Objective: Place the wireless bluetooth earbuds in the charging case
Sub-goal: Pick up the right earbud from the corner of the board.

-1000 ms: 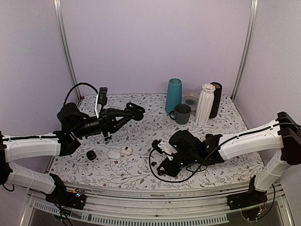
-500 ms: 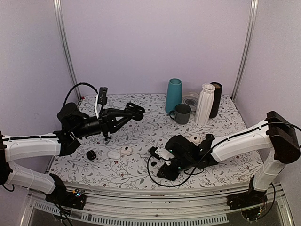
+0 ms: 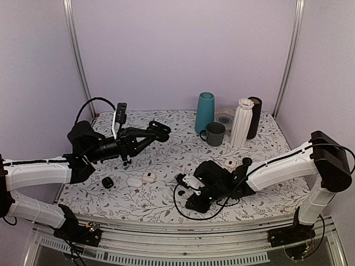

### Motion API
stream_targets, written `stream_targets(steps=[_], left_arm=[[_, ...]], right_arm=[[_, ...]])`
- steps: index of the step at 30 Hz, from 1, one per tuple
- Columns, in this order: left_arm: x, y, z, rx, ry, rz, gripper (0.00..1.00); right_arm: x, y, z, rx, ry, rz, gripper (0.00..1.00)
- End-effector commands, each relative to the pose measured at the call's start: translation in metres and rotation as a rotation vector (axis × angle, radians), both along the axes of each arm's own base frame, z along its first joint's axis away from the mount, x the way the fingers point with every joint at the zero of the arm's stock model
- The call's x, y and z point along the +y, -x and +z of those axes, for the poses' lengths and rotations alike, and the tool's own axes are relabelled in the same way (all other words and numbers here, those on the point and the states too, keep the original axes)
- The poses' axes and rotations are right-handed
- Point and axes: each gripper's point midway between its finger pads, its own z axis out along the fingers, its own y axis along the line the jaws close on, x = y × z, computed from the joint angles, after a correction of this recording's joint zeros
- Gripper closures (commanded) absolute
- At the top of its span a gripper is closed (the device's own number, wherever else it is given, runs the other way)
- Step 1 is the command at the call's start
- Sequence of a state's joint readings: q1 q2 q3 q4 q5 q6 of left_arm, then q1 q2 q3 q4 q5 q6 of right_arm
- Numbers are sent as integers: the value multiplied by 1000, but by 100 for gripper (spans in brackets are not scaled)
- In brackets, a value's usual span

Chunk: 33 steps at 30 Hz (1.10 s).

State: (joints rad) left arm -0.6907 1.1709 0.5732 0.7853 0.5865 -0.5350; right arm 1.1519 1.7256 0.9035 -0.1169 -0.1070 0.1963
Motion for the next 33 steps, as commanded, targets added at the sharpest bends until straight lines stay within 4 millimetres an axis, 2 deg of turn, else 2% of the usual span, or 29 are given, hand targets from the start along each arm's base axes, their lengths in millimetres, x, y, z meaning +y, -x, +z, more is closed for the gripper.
stream_targets(steps=[1,13,33], left_arm=[[5,-2,8,-23,10,16,100],[6,-1,8,-21,10,17,100],[7,-1,9,-25,7,21,100]], right_arm=[[6,-4,-5,-12,0,-7,71],[6,-4,-10,-8,9,-12,71],[2,-16,-20,-52,65,-47,71]])
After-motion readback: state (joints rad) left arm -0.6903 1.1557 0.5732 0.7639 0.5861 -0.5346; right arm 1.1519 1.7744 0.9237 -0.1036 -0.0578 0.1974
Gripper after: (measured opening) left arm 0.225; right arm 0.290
